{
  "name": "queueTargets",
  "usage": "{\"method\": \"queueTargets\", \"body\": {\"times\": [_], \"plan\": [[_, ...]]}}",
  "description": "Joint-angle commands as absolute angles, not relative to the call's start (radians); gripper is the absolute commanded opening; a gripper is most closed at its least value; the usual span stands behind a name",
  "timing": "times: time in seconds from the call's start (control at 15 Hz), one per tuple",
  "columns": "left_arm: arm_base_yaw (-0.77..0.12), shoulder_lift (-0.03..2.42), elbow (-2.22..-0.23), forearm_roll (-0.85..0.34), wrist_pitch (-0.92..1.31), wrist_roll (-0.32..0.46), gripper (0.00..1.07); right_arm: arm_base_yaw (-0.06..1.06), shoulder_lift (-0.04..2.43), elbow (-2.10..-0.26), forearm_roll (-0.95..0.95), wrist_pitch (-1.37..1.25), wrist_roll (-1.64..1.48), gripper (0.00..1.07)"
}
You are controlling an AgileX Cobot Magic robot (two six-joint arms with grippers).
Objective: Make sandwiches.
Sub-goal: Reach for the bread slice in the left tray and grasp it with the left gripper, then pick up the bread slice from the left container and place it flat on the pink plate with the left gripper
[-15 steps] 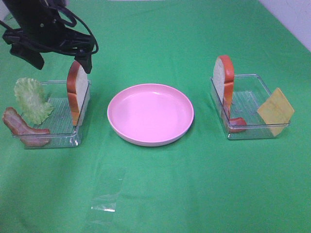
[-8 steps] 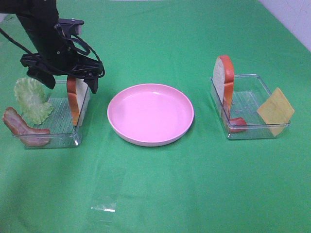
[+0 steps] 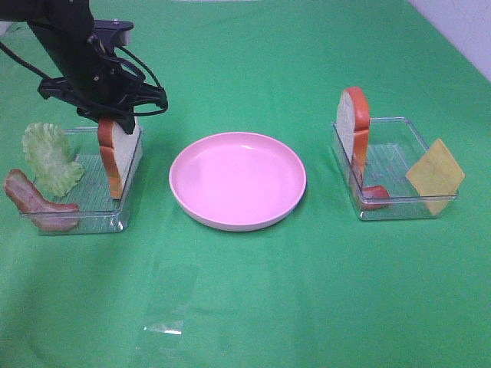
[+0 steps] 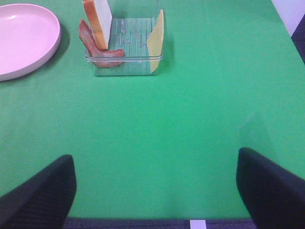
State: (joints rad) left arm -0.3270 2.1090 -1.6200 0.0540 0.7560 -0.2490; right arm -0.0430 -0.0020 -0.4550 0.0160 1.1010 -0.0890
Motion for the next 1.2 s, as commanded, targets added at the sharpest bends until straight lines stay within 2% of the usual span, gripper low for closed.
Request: {"method": "queueTargets", "body": {"times": [0.07, 0.47, 0.67, 0.8, 0.93, 1.07, 1.13, 1.2], "plan": [[-0.331, 2.108, -1.626, 0.054, 0.754, -0.259, 0.18, -0.045, -0.036, -0.453, 0.021, 1.097, -0.089, 0.88], [-0.331, 2.084, -1.683, 0.079, 0.937, -0.259, 0.18, -0.045, -0.036, -0.453, 0.021, 1.097, -0.089, 0.88], [-0.331, 2.032, -1.831, 0.094, 1.128, -0.282, 0.18, -0.045, -0.036, -0.453, 0.021, 1.097, -0.089, 0.88], [-0.331, 2.008, -1.895, 0.086, 1.176, -0.302, 0.18, -0.045, -0.036, -0.453, 0.021, 1.097, -0.089, 0.88], [-0.331, 1.998, -1.974, 0.010, 1.192, -0.307, 0.18, -0.045, -0.036, -0.453, 0.021, 1.097, -0.089, 0.88], [-0.331, 1.998, -1.988, -0.121, 1.144, -0.300, 0.18, -0.045, -0.036, -0.453, 0.021, 1.097, -0.089, 0.88], [-0.335, 2.005, -1.988, -0.203, 1.109, -0.282, 0.18, -0.045, -0.036, -0.453, 0.021, 1.097, -0.089, 0.88], [-0.360, 2.037, -1.988, -0.318, 1.053, -0.220, 0.18, -0.045, -0.036, -0.453, 0.021, 1.097, -0.089, 0.88]]}}
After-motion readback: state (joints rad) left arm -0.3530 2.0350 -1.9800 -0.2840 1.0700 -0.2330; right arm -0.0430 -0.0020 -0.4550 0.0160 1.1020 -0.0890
